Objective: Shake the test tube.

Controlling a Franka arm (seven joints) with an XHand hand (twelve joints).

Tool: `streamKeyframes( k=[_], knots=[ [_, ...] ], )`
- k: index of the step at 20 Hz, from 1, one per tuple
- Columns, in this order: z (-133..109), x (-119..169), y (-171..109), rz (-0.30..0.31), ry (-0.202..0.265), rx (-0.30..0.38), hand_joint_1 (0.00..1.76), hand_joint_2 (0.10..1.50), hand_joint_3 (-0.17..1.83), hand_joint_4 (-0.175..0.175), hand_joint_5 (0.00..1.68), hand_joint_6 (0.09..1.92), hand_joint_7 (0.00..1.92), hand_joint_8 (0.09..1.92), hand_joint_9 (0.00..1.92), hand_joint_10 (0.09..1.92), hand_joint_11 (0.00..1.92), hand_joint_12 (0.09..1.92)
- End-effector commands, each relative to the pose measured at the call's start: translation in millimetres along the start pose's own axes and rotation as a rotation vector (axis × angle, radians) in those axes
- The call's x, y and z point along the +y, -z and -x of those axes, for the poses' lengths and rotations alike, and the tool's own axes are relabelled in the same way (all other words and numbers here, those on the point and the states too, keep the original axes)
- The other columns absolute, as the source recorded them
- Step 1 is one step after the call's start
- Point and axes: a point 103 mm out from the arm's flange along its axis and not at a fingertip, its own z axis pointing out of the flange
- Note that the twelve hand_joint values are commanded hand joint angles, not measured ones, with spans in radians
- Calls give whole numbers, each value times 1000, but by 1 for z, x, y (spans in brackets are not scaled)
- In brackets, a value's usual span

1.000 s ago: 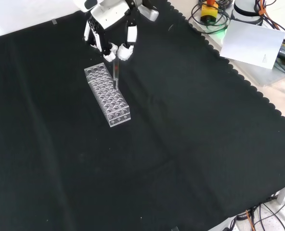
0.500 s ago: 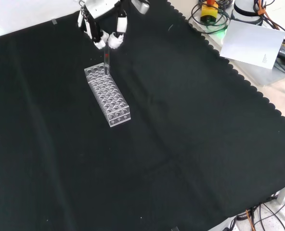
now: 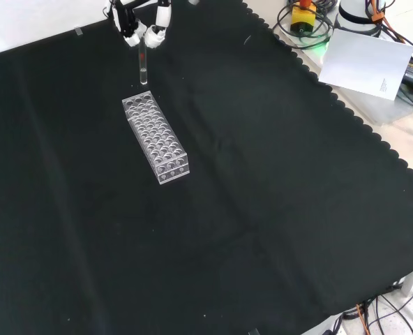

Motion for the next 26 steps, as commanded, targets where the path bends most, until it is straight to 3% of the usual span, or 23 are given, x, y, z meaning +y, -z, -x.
streamKeyframes(
  k=[1,10,15,20,26],
  knots=[
    [-16,-2,-2,-6,29,13,1433,615,610,-175,1391,392,1491,486,1486,87,732,1207],
    [-83,-7,-6,-21,157,54,1433,613,614,-175,1392,390,1492,486,1489,87,731,1207],
    [-103,-10,-6,-25,203,63,1433,612,616,-175,1393,389,1492,486,1490,87,731,1207],
    [-98,-8,-7,-26,191,44,1433,611,617,-175,1393,389,1492,486,1491,87,730,1207],
    [-62,-2,-10,-31,120,10,1433,610,618,-175,1394,389,1492,487,1492,87,729,1207]
  ],
)
